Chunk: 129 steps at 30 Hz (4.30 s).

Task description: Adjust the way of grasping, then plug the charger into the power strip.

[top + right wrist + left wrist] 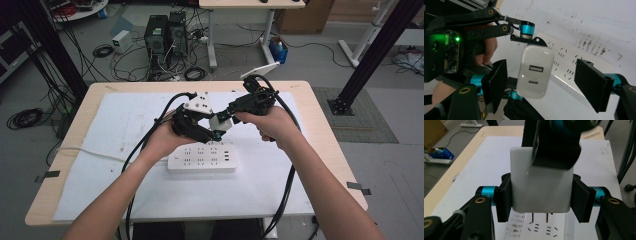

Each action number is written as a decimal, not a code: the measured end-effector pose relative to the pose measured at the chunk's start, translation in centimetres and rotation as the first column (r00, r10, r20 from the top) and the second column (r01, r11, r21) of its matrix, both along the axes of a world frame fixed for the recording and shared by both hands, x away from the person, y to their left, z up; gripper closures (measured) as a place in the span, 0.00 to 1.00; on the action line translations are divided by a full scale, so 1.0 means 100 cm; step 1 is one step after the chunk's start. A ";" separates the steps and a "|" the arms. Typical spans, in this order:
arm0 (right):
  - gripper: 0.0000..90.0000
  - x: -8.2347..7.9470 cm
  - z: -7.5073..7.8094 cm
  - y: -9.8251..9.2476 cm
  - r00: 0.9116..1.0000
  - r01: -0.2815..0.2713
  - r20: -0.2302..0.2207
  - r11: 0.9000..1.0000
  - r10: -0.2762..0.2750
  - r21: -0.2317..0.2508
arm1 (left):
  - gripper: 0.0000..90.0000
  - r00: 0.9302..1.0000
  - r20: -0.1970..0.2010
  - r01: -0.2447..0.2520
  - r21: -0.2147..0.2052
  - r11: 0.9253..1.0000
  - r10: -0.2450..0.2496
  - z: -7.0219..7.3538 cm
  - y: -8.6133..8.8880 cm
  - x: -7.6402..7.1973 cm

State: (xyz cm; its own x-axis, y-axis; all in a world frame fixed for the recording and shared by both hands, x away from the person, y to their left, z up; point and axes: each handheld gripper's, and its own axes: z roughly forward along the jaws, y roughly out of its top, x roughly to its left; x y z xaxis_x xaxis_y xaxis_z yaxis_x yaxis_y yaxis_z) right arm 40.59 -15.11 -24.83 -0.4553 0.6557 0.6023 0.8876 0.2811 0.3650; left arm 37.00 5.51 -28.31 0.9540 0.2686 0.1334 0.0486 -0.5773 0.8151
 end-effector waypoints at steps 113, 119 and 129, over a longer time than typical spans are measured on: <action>0.69 0.014 -0.098 0.105 0.561 -0.584 0.039 0.429 0.827 -0.689 | 0.14 0.845 -0.257 -0.300 0.499 0.813 0.469 -0.023 0.153 -0.008; 0.69 0.016 -0.101 0.108 0.521 -0.616 0.042 0.410 0.852 -0.672 | 0.14 0.841 -0.261 -0.300 0.505 0.810 0.474 -0.026 0.154 -0.009; 0.70 0.014 -0.114 0.109 0.441 -0.640 0.005 0.318 0.897 -0.700 | 0.14 0.838 -0.270 -0.294 0.507 0.810 0.474 -0.029 0.151 -0.010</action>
State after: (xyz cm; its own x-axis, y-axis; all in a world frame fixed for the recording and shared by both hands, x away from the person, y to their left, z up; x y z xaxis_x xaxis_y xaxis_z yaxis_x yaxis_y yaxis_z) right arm 42.03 -4.21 -36.28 -0.9994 -0.0159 -0.0310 -0.0180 0.9975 0.0681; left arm 35.96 20.57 -31.21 0.7818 0.6234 -0.0124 0.5848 -0.7262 0.3615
